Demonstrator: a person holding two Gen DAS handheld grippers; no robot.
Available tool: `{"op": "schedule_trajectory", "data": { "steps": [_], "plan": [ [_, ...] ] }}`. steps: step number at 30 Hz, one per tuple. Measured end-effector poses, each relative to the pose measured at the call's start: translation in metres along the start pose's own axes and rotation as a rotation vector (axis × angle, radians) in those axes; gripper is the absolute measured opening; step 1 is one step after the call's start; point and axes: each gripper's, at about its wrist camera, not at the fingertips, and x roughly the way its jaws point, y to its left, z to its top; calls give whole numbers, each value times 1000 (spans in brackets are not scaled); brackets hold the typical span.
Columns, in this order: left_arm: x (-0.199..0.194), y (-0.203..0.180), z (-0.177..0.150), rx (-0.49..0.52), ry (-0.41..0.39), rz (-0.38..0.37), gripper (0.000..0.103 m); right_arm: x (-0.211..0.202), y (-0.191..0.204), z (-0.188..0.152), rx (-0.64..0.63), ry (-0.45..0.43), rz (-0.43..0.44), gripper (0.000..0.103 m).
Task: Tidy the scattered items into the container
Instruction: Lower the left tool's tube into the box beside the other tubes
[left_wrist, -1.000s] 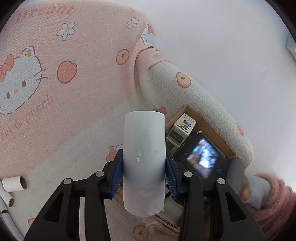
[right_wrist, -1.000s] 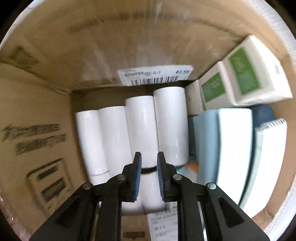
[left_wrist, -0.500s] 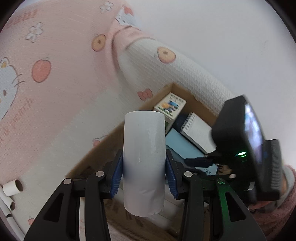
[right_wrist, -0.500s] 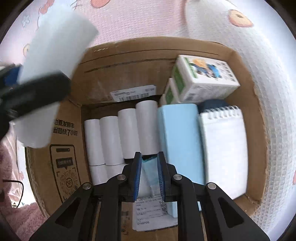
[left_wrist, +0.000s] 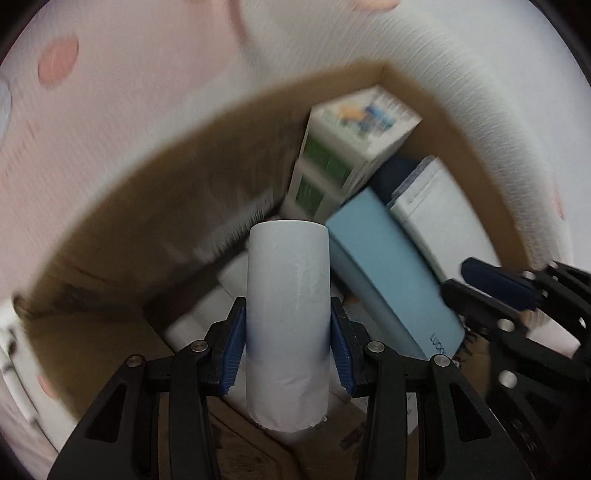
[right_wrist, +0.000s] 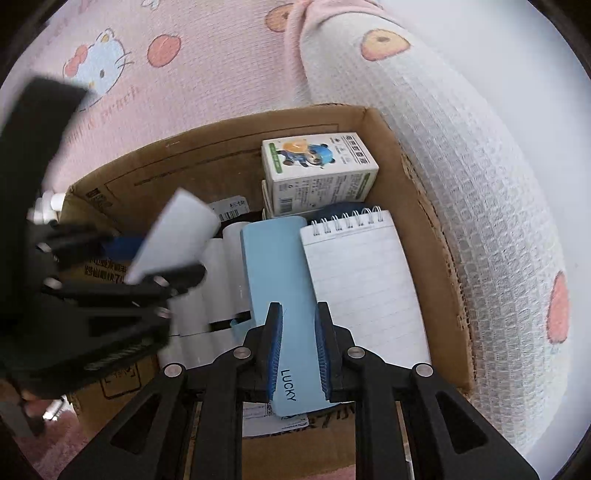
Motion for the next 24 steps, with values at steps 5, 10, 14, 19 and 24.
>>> {"op": "schedule_trajectory", "data": {
  "steps": [5,10,14,19,24],
  "plan": [
    [20,17,1,-194,56,-55,46,-6,-10,-7,-5,-17,43,14],
    [25,38,1,-410,6,-73,46,2,-14,-12,-14,-27,49,14],
    [39,50,-2,-533,7,-179,46,21,-12,-13,-20,-30,28,14],
    [54,60,-9,-607,14,-195,47,18,-16,-16,-49,-33,30,14],
    [52,62,-12,-611,22,-219,54,23,-12,-19,-59,-23,32,14]
  ]
}}
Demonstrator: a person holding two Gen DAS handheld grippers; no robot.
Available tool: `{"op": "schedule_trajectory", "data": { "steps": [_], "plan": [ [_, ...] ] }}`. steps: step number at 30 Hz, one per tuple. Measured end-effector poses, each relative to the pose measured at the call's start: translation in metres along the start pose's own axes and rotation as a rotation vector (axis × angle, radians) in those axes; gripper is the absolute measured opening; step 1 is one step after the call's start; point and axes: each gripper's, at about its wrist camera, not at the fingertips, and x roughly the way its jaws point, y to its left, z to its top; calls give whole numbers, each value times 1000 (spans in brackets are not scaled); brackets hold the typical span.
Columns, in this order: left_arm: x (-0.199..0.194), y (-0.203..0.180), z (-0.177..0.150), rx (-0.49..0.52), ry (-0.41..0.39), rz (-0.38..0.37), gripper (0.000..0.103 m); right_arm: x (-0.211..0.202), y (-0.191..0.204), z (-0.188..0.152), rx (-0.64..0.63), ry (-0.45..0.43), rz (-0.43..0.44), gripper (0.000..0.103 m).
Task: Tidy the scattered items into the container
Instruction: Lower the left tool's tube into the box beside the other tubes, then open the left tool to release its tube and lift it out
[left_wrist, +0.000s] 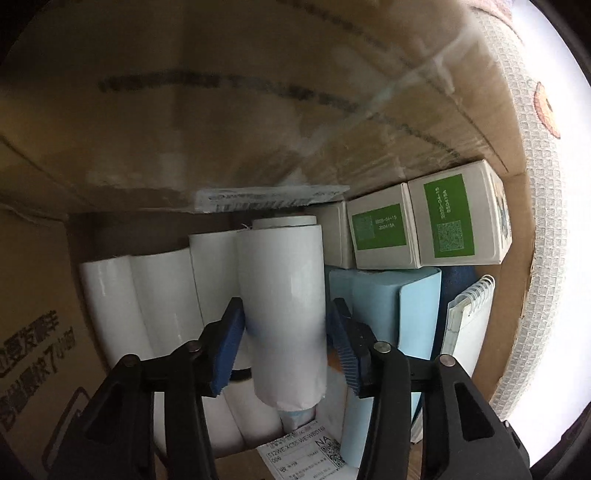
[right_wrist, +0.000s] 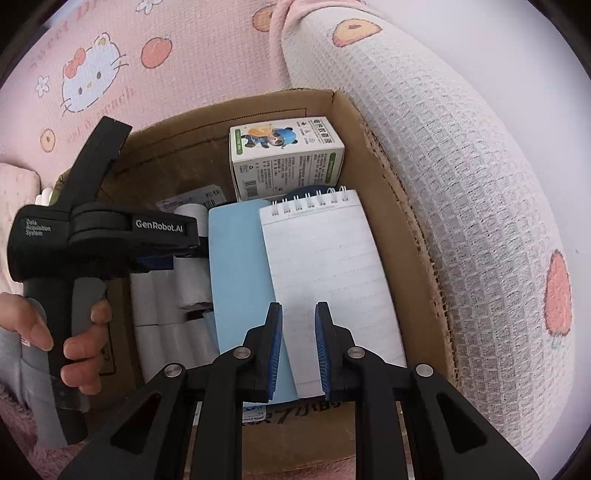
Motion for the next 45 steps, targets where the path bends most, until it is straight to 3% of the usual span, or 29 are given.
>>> {"op": "schedule_trajectory", "data": {
  "steps": [4,8,12,14,16,23,28,31,43,45],
  "plan": [
    [-12,3,-3,9,-33,-1,59,6,12,-1,-28,4,14,14],
    [-15,10,-7,-17,-11,-15,59,4,15,1,-39,5,11,14],
    [-16,16,-10,-20,11,-26,58,35,28,-1,-45,17,9,15],
    [-18,13,-13,4,0,-3,39,33,29,-2,-53,21,6,15],
    [-19,13,-14,8,6,-11,33,35,32,-3,-63,27,7,15],
    [-20,16,-14,6,11,-27,33,35,40,-4,-88,43,14,15],
    [-26,17,-16,3,-4,-83,33,39,47,-3,-108,53,14,15],
    [-20,19,-14,-4,2,-42,35,41,49,-4,-111,60,11,15],
    [-19,18,-18,-20,-8,-23,36,59,53,-9,-99,82,1,15],
    [-19,16,-20,-13,11,-22,42,58,55,-11,-102,79,0,15]
  ]
}}
